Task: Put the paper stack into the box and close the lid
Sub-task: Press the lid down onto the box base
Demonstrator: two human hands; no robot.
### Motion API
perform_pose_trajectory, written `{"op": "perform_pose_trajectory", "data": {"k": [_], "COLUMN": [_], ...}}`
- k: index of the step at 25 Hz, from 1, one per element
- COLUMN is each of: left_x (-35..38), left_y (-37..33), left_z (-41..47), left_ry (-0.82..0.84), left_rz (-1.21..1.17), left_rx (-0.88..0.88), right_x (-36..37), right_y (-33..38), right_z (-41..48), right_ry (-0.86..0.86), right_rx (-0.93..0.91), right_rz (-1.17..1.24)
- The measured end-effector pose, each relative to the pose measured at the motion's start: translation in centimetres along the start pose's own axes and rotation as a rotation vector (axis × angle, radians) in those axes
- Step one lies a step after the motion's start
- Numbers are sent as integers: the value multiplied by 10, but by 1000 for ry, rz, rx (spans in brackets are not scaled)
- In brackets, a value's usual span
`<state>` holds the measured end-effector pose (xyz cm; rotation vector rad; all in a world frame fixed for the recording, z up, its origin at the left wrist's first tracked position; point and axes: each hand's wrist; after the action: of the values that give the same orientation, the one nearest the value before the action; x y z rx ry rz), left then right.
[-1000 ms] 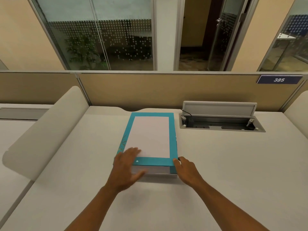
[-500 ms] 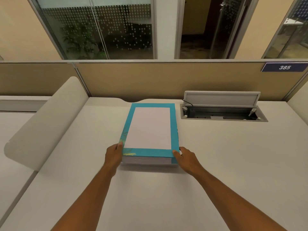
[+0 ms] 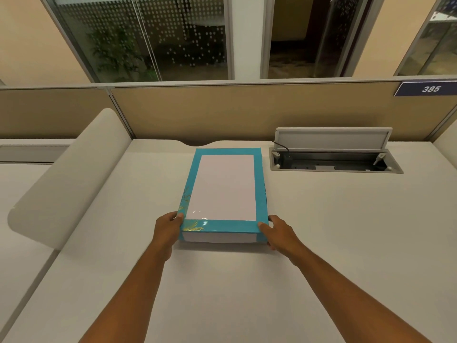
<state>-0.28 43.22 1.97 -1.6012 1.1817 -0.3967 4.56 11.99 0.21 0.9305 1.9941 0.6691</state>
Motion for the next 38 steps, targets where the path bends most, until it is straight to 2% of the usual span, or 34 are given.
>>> {"op": "perform_pose_trajectory", "data": {"k": [4,6,8,10,12,16,20,30,38], "left_x": [4,12,24,37,53,78,87,91,93], "left_y": [-2,-11,-25,-43,-62,-86,-91,-70,-76], "left_z": [11,20,32,48,67,105,130,140,137], "left_ry": [-7,-21,-14,57,166,320,361,257,303], "left_rz": [115,293,541,775,965,1194,1249,1213,1293], "left_rx": [7,84,242,413,519,576,603,720,671], "right_x": [1,4,9,17,27,41,47,55,59], "right_y": [1,8,20,35,48,56,50,32,26], "right_z": [3,6,11,18,27,50,64,77,80], "right_ry": [-17,-129,-263,-341,-348,-303,-291,-316,-337], "right_rx": [-4,-67,-168,-273,-330,-332,-367,-395,-396], "right_rz": [-73,-201,-396,-562,-663,-789,-844,-831,-844]}}
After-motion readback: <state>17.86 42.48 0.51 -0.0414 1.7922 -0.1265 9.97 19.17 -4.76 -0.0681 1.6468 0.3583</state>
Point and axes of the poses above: each hand's wrist, its own z-axis towards the middle knuckle, its own x-axis out of the palm, y = z × x, and after that the axes turned 4 degrees about x, right-handed
